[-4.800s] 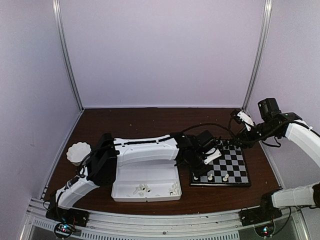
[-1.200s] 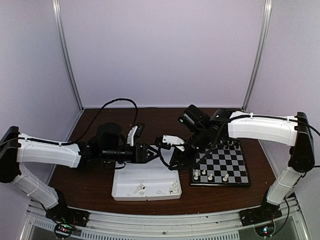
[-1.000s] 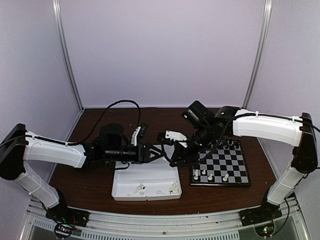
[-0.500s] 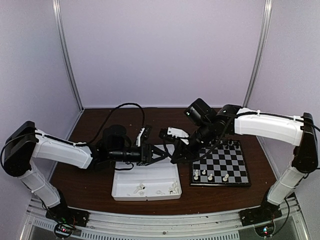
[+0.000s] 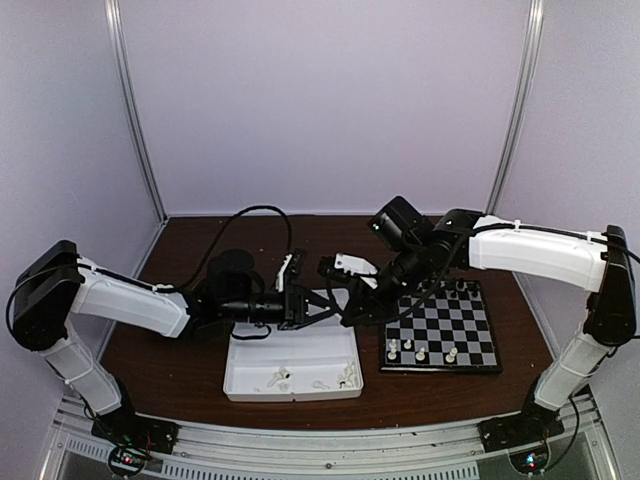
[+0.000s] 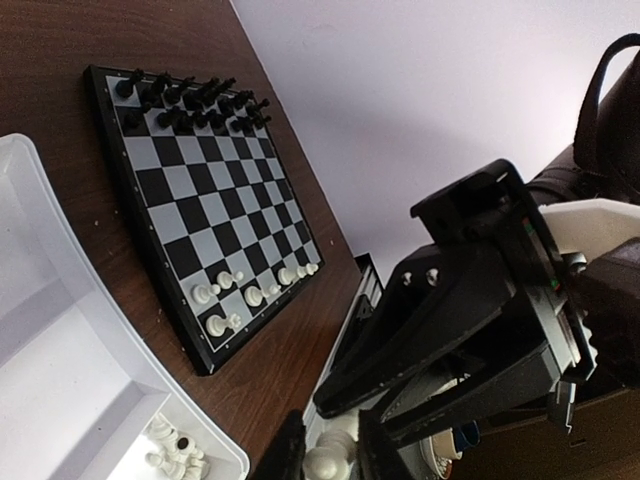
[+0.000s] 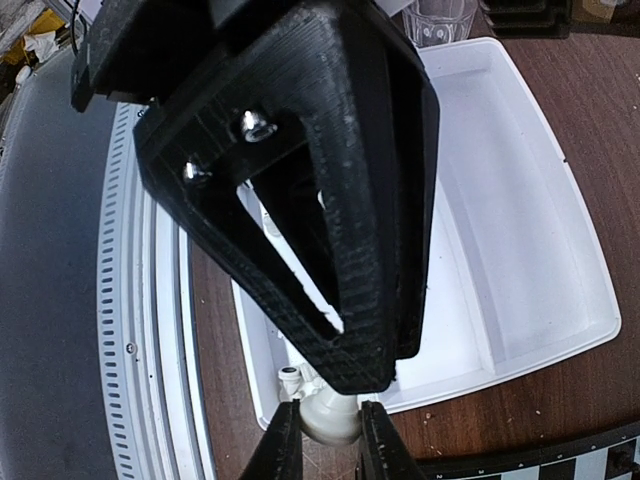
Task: Set up the chess pieces on the board
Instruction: Pass from the right arm to the left, then place the queen at d1.
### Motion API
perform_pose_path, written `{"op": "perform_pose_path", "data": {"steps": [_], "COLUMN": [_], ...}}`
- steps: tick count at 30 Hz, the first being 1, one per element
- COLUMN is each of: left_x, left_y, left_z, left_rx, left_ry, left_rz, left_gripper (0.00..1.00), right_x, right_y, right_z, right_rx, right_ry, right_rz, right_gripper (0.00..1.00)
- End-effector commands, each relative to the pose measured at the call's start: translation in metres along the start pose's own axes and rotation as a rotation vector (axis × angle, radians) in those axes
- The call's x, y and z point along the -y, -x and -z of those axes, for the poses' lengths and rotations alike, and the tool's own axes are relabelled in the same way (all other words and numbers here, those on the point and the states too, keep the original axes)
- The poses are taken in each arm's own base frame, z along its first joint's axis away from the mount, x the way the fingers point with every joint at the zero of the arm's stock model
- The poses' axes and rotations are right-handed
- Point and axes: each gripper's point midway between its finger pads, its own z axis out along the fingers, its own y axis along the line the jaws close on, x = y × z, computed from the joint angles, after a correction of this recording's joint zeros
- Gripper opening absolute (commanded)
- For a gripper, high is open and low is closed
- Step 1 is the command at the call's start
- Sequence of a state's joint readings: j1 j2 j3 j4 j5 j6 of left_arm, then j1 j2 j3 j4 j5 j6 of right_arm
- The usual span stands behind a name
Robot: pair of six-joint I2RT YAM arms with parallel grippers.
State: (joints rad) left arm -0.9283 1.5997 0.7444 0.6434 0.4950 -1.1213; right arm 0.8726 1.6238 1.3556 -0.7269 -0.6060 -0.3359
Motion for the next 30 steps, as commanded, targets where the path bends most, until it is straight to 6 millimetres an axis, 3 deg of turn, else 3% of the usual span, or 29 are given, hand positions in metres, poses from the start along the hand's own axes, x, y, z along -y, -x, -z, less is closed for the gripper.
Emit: {"op": "perform_pose_path", "data": {"steps": [1, 4, 7, 10, 14, 16, 20, 24, 30], "left_x": [0.018, 0.018, 0.017, 0.019, 0.025, 0.035, 0.04, 0.042, 0.042], "left_y": [0.014, 0.015, 0.017, 0.02, 0.02, 0.021, 0.005, -0.015, -0.037], "left_z": [-0.003, -0.004, -0.007, -0.012, -0.029, -0.042, -0.073, -0.111, -0.165], "left_rx": [0.03, 0.029, 0.013, -0.014, -0.086, -0.118, -0.225, -0.341, -0.433], "left_ry": [-0.067, -0.059, -0.028, 0.02, 0.115, 0.142, 0.191, 0.229, 0.229], "left_rz": [-0.046, -0.055, -0.087, -0.16, -0.317, -0.405, -0.537, -0.673, -0.819], "left_gripper": [0.15, 0.09, 0.08, 0.07, 0.07, 0.07, 0.07, 0.07, 0.07], "right_x": [0.002, 0.002, 0.004, 0.013, 0.052, 0.07, 0.1, 0.119, 0.142], "right_y": [0.004, 0.002, -0.005, -0.016, -0.044, -0.061, -0.098, -0.141, -0.181], "right_z": [0.003, 0.003, 0.013, 0.041, 0.096, 0.119, 0.158, 0.178, 0.221], "right_rx": [0.024, 0.016, -0.011, 0.005, 0.089, 0.123, 0.218, 0.245, 0.273], "right_ry": [-0.009, -0.015, -0.037, -0.047, -0.121, -0.186, -0.326, -0.453, -0.63], "right_rz": [0.002, 0.003, 0.007, -0.03, -0.182, -0.251, -0.392, -0.498, -0.628], "right_gripper": [0.12, 0.14, 0.25, 0.35, 0.41, 0.41, 0.43, 0.44, 0.44]}}
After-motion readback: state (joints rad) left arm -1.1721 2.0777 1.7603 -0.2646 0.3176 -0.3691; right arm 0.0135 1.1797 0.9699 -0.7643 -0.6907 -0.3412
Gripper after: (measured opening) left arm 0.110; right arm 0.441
